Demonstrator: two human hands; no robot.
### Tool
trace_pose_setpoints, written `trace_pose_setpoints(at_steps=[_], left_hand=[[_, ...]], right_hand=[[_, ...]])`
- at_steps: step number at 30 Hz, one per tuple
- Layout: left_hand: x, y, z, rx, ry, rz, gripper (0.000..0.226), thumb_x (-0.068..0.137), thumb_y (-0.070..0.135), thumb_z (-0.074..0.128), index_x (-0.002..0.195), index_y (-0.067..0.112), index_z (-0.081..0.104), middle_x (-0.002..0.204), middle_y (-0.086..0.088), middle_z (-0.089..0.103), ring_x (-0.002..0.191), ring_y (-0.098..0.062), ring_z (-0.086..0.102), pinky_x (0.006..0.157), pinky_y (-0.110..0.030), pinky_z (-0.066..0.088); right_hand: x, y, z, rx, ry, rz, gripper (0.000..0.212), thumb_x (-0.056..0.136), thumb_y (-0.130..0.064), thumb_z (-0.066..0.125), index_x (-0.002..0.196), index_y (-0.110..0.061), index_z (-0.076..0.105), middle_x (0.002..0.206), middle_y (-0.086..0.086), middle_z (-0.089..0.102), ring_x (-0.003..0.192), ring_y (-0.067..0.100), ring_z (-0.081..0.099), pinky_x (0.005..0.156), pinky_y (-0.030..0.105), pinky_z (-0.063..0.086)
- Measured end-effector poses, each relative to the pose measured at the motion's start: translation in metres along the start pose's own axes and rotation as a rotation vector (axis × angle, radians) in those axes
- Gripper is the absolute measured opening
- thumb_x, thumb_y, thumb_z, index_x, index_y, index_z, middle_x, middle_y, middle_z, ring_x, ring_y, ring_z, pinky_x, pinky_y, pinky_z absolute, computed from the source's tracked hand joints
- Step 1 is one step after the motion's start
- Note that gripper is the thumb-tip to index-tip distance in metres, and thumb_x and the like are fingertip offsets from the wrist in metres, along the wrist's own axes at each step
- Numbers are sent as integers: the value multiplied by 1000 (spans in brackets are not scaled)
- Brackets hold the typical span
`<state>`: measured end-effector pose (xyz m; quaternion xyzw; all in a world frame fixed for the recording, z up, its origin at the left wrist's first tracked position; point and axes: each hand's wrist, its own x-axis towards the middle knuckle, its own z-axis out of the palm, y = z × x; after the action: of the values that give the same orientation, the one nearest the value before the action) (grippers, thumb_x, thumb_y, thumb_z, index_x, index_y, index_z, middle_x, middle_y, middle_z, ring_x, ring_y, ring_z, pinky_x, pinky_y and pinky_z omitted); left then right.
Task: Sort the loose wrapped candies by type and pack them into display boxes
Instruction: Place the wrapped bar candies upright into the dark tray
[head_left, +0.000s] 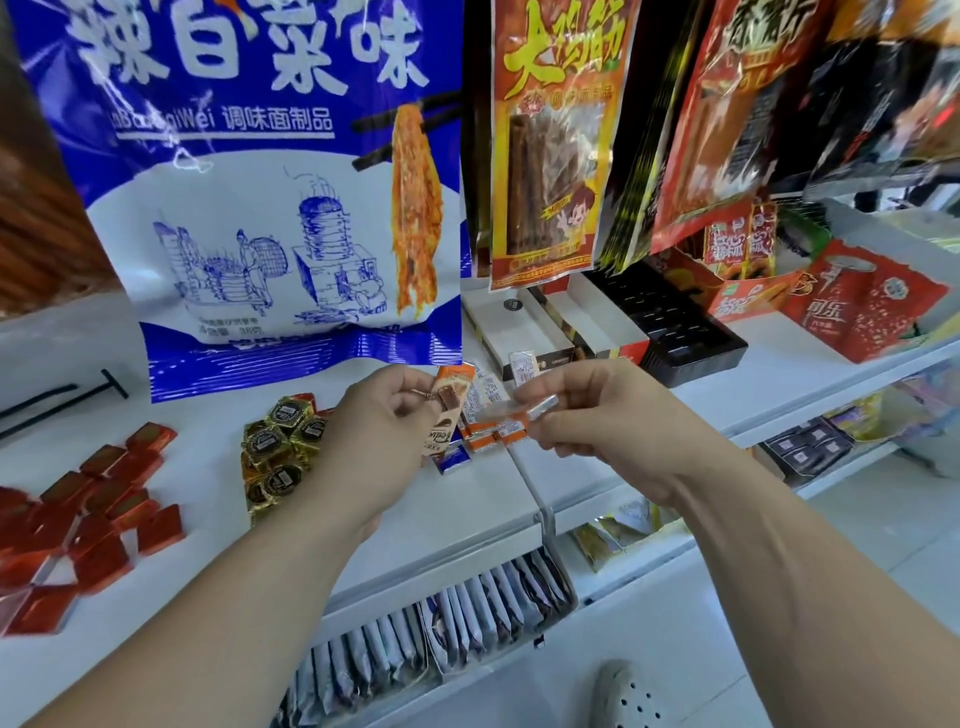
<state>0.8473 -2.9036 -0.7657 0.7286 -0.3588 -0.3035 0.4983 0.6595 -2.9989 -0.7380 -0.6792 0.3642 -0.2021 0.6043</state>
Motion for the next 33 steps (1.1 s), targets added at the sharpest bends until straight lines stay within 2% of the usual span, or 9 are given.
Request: trace_pose_setpoints(at_steps=[4,6,9,14,21,23,25,28,33], left_hand=[[-6,2,10,49,-100,31,16,95,13,59,93,28,65,88,8,71,80,-8,68,65,-26,53],[-11,3,14,20,-186,25,15,95,13,59,94,26,66,87,6,72,74,-6,66,59,-19,48],[-16,4,15,-64,-248,-28,17,99,10,51,99,22,64,83,6,75,61,0,64,52,-16,45],[-17,3,4,-161,-190,-48,12,98,17,55,100,24,64,82,8,76,65,-3,67,59,-25,47],[-6,-5,-4,-85,-161,8,15,93,11,64,103,22,64,86,5,75,71,-3,70,54,-15,48],[1,-8,-8,-69,-138,-18,14,93,11,63,101,23,64,87,5,75,72,-5,71,56,-17,50],[9,-12,-13,-59,-97,-26,14,93,12,64,99,25,64,91,3,76,75,-10,73,60,-25,54],[16,-16,-17,-75,-8,-32,15,92,13,65,94,27,64,91,3,75,78,-14,74,69,-38,60],[15,-20,-17,-36,-12,-22,16,91,15,66,104,24,65,95,6,75,78,-9,73,62,-28,55]], right_hand=[[-2,2,4,-25,34,-59,5,88,-7,71,83,-9,74,62,5,66,56,13,58,51,25,43],[1,4,9,-46,47,-65,21,91,-14,68,71,-10,69,59,6,64,52,14,58,48,25,40],[7,6,17,-21,70,-58,19,91,-17,69,79,-3,69,65,12,67,54,18,63,45,24,41],[13,7,31,55,99,-48,20,92,-16,68,90,4,64,67,13,68,57,22,66,45,25,44],[24,12,40,93,157,-16,19,90,-18,71,101,-6,61,71,18,70,58,23,67,49,28,49],[31,20,37,-16,275,-18,17,89,-21,72,100,-13,62,76,18,72,60,22,69,47,25,47],[40,31,36,-331,362,-54,20,85,-26,75,101,-21,63,80,7,70,67,18,69,51,26,48],[46,39,46,-678,313,-107,47,74,-36,81,115,-30,60,95,-6,61,79,11,61,65,29,50],[54,42,59,-857,328,-170,45,75,-39,77,118,-33,64,106,-4,58,93,18,58,68,30,49]])
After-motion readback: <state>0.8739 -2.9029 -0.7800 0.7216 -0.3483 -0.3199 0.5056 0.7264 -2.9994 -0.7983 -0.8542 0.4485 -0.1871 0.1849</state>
